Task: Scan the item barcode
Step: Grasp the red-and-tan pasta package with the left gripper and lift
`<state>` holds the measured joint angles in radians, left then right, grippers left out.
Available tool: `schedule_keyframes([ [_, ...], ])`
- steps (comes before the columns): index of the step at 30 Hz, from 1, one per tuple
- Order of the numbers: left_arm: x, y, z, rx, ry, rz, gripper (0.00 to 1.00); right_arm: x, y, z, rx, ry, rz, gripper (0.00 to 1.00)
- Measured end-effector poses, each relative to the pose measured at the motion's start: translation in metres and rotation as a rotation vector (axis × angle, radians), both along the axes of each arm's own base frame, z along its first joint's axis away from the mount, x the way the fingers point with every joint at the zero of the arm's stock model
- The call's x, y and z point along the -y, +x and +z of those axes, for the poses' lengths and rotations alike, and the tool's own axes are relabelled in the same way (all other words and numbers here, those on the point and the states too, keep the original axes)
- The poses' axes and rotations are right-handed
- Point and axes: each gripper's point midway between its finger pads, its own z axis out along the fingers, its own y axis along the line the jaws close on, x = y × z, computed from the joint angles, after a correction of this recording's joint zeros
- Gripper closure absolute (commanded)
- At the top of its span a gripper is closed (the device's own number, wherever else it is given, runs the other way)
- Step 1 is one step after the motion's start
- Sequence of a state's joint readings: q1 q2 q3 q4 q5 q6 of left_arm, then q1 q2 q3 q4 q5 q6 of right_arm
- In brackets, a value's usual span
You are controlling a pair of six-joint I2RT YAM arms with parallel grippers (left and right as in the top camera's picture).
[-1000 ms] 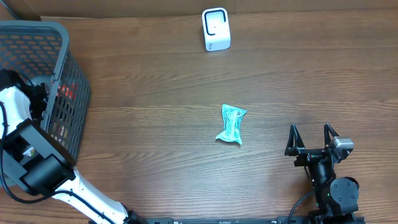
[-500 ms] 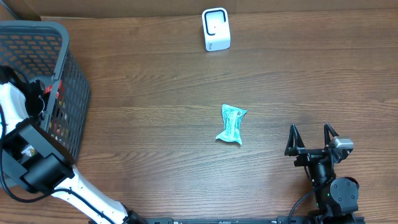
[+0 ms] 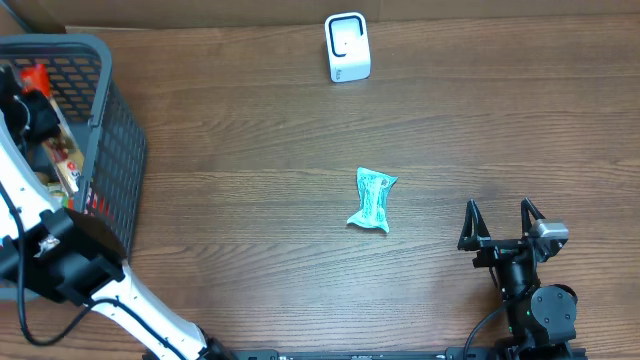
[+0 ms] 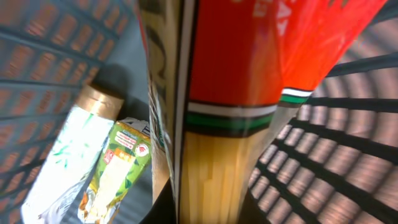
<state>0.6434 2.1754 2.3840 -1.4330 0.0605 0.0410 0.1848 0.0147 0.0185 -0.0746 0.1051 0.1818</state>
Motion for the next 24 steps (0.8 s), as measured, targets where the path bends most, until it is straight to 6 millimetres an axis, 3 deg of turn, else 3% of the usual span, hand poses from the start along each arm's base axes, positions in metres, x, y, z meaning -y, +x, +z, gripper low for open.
schedule_keyframes([
  [7,0.015,-0.010,0.084,0.181,0.090,-0.002,0.96,0.000,0.000,0.000,0.000,0.000,0.000,0.00],
  [12,0.034,-0.030,0.167,0.369,0.202,0.004,0.96,0.000,0.000,0.000,0.000,0.000,0.000,0.00],
  [15,0.061,-0.054,0.229,0.518,0.283,-0.017,0.96,0.000,0.000,0.000,0.000,0.000,0.000,0.00],
  [17,0.088,-0.069,0.261,0.603,0.314,-0.053,0.96,0.000,0.000,0.000,0.000,0.000,0.000,0.00],
  [18,0.128,-0.083,0.286,0.684,0.298,-0.121,0.96,0.000,0.000,0.000,0.001,0.001,0.000,0.00],
  [19,0.151,-0.090,0.295,0.722,0.275,-0.170,0.96,0.000,0.000,0.000,0.000,0.000,0.000,0.00],
  [23,0.258,-0.118,0.311,0.820,0.100,-0.452,0.96,0.000,0.000,0.000,0.000,0.000,0.000,0.00],
  [24,0.292,-0.128,0.312,0.832,0.017,-0.561,0.96,0.000,0.000,0.000,0.000,0.001,0.000,0.00],
])
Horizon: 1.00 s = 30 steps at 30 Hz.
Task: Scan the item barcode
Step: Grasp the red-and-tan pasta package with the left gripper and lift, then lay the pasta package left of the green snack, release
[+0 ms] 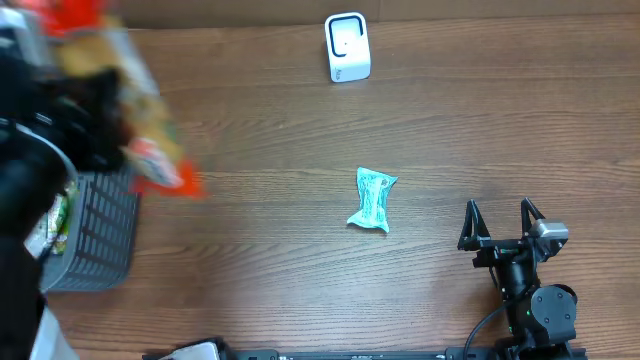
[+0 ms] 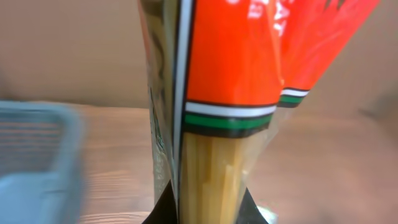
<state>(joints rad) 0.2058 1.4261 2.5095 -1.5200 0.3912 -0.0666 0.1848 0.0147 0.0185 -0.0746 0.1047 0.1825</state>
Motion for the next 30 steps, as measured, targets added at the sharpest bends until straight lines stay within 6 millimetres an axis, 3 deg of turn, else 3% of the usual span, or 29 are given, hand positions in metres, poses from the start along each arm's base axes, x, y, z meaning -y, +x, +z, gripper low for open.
schedule_keyframes([
  [4,0.040,-0.006,-0.016,-0.082,-0.041,-0.138,0.96,0.000,0.000,0.000,0.000,-0.001,0.000,0.00],
  [8,0.066,0.009,-0.049,-0.219,-0.055,-0.211,0.96,0.000,0.000,0.000,0.000,0.000,0.000,0.00],
  [13,0.107,0.057,-0.133,-0.476,-0.013,-0.246,0.96,0.000,0.000,0.000,0.000,0.000,0.000,0.00],
  [16,0.135,0.077,-0.185,-0.604,0.009,-0.252,0.96,0.000,0.000,0.000,0.000,0.000,0.000,0.00],
  [20,0.162,0.092,-0.261,-0.759,0.018,-0.216,0.96,0.000,0.000,0.000,0.000,-0.001,0.000,0.00],
  [27,0.194,0.115,-0.376,-0.864,-0.001,-0.156,0.96,0.000,0.000,0.000,0.000,-0.001,0.000,0.00],
  [28,0.196,0.116,-0.393,-0.890,-0.003,-0.144,0.94,0.000,0.000,0.000,0.000,0.000,0.000,0.00],
  [30,0.198,0.114,-0.421,-0.952,-0.003,-0.122,0.80,0.000,0.000,0.000,0.000,-0.001,0.000,0.00],
])
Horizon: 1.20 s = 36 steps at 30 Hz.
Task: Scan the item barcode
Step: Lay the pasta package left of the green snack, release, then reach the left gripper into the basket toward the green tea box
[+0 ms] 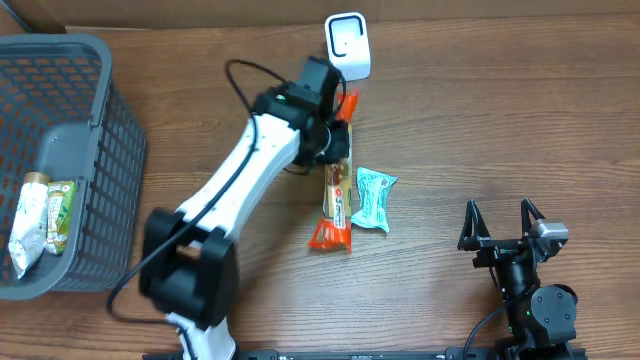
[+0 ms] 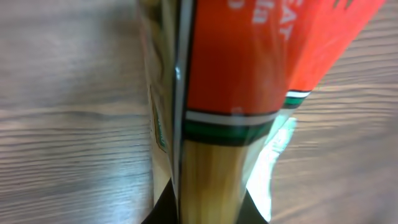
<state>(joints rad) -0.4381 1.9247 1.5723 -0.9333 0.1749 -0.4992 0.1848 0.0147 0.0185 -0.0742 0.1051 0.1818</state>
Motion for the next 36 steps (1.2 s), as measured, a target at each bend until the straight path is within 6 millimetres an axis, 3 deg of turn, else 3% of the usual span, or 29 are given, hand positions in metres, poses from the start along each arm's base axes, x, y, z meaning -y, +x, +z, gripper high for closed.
schedule_keyframes([
  [2,0.001,-0.004,-0.019,-0.054,0.003,0.014,0.70,0.000,0.000,0.000,0.000,0.000,0.000,0.00],
  [4,0.004,-0.005,-0.024,-0.073,-0.011,0.019,0.63,0.000,0.000,0.000,0.000,0.000,0.000,0.00],
  [6,0.007,-0.005,-0.020,-0.071,-0.028,0.020,0.57,0.000,0.000,0.000,0.000,0.000,0.000,0.00],
  [10,0.004,-0.005,0.003,-0.066,-0.048,0.019,0.57,0.000,0.000,0.000,0.000,0.000,0.000,0.00],
  [13,-0.007,0.001,0.042,-0.031,-0.062,0.029,0.57,0.000,0.000,0.000,0.000,0.000,0.000,0.00],
  [15,-0.019,0.005,0.083,0.025,-0.078,0.034,0.54,0.000,0.000,0.000,0.000,0.000,0.000,0.00],
  [18,-0.045,0.007,0.151,0.154,-0.090,0.050,0.31,0.000,0.000,0.000,0.000,0.001,0.000,0.00],
  [21,-0.092,-0.007,0.229,0.327,-0.072,0.100,0.03,0.000,0.000,0.000,0.000,0.000,0.000,0.00],
  [23,-0.132,-0.025,0.271,0.439,-0.026,0.168,0.00,0.000,0.000,0.000,0.000,0.000,0.000,0.00],
  [25,-0.182,-0.047,0.297,0.508,0.065,0.288,0.00,0.000,0.000,0.000,0.000,0.001,0.000,0.00],
  [28,-0.251,-0.079,0.309,0.527,0.207,0.484,0.00,0.000,0.000,0.000,0.000,0.000,0.000,0.00],
  [30,-0.288,-0.094,0.307,0.497,0.279,0.598,0.00,0.000,0.000,0.000,0.000,0.000,0.000,0.00],
  [32,-0.319,-0.104,0.300,0.453,0.335,0.687,0.01,0.000,0.000,0.000,0.000,0.001,0.000,0.00],
  [36,-0.361,-0.110,0.274,0.359,0.393,0.796,0.00,0.000,0.000,0.000,0.000,0.000,0.000,0.00],
])
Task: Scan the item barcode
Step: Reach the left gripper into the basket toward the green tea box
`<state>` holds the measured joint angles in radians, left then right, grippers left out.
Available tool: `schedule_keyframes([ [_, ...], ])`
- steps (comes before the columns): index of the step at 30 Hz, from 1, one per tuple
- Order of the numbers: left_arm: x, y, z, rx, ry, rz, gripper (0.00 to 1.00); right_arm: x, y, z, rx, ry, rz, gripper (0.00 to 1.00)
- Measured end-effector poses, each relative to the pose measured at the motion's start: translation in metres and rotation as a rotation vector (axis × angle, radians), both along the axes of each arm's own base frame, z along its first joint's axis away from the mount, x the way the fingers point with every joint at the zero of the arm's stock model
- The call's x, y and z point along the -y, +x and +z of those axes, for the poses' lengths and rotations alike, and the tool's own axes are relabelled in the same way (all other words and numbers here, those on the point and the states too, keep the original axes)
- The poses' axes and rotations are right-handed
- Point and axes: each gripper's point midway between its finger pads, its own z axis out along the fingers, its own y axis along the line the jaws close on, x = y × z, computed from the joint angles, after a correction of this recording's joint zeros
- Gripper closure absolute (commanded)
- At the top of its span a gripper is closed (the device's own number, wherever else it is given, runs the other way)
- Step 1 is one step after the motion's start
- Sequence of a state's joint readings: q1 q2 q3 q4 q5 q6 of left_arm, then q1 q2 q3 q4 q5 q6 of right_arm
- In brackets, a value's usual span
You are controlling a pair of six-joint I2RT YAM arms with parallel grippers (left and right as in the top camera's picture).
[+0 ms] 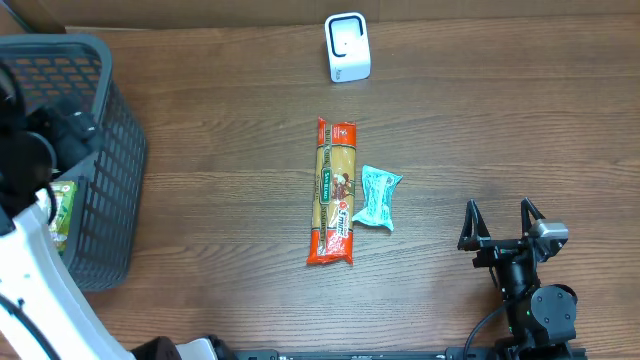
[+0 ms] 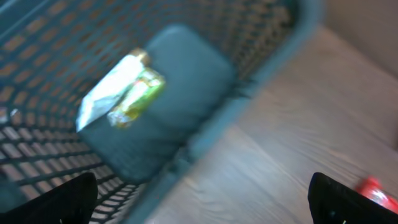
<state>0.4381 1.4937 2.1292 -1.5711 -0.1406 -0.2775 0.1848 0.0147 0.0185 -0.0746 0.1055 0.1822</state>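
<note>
The white scanner (image 1: 347, 47) stands at the back of the table. A long red-and-yellow spaghetti pack (image 1: 333, 192) lies flat mid-table, lengthwise towards the scanner; its red end (image 2: 372, 186) shows at the wrist view's edge. A teal packet (image 1: 378, 197) touches its right side. My left gripper (image 2: 202, 200) hangs open and empty over the grey basket's rim (image 2: 249, 87), with dark fingertips (image 2: 65, 200) at both lower corners. My right gripper (image 1: 498, 222) rests open at the front right, holding nothing.
The grey mesh basket (image 1: 110, 160) fills the left edge of the table. Inside it lie a white-and-gold packet (image 2: 109, 93) and a green-yellow packet (image 2: 138, 94). My white left arm (image 1: 30, 270) crosses the front left.
The spaghetti pack, then held by my left gripper near the scanner, now lies on the table beside the teal packet. My left gripper is open and back over the basket's edge.
My left gripper was shut on the spaghetti pack inside the basket. Then it held the pack above the basket, and later close to the scanner at mid-table. Now the pack lies let go on the table, and the left arm is at the basket. The right arm stayed still.
</note>
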Motion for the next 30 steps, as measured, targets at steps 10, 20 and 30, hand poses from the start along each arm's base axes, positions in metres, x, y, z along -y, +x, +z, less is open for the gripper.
schedule_keyframes([
  [10,-0.049,0.004,-0.072,-0.116,-0.032,0.127,0.00,0.000,0.000,0.000,0.000,0.000,0.000,0.00],
  [20,-0.081,0.010,-0.103,-0.115,0.020,0.201,0.00,0.000,0.000,0.000,0.000,0.000,0.001,0.00],
  [30,-0.117,0.026,-0.133,-0.088,0.043,0.166,0.03,0.000,0.000,0.000,0.000,0.000,0.000,0.00],
])
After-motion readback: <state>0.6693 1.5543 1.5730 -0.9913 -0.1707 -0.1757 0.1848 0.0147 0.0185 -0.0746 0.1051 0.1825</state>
